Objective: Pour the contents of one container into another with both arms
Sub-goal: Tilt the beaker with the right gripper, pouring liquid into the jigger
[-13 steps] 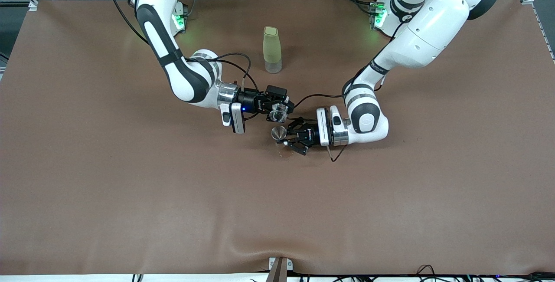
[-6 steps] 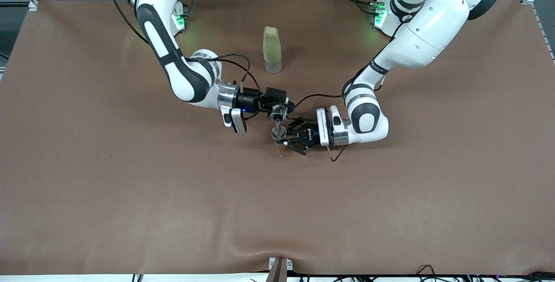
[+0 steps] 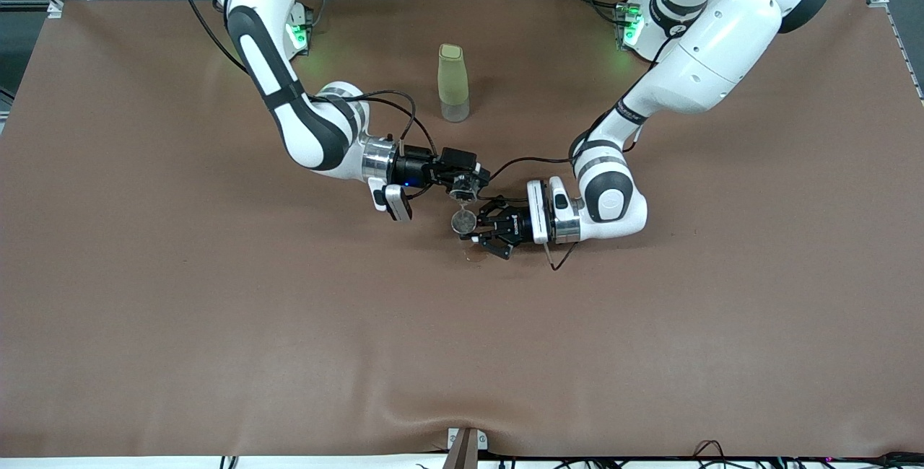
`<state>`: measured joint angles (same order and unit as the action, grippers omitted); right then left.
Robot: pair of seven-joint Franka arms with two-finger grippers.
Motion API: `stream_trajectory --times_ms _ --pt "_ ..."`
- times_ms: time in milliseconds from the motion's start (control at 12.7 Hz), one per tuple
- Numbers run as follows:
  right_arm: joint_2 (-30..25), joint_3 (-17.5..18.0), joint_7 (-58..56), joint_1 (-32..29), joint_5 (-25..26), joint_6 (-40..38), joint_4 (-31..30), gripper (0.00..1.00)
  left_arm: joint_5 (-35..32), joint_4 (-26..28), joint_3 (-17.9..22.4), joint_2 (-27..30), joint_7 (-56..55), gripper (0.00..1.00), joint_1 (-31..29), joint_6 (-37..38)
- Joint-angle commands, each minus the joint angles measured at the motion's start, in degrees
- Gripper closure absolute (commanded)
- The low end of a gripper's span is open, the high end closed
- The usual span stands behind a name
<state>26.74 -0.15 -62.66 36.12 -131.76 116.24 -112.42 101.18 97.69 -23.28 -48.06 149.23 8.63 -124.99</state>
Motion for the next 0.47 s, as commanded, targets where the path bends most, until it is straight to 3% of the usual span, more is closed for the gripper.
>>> stream_trajectory --times_ms 0,395 --pt "-1.78 -0.37 4.73 0.62 0.80 0.48 -0.35 1.00 1.83 0.83 -0.45 1.48 0.71 1.00 -0.19 -0.69" --pt "-1.43 -0.37 11.40 0.62 0.71 0.31 0.98 1.00 1.83 0.92 -0.36 1.39 0.71 1.00 -0.19 -0.78"
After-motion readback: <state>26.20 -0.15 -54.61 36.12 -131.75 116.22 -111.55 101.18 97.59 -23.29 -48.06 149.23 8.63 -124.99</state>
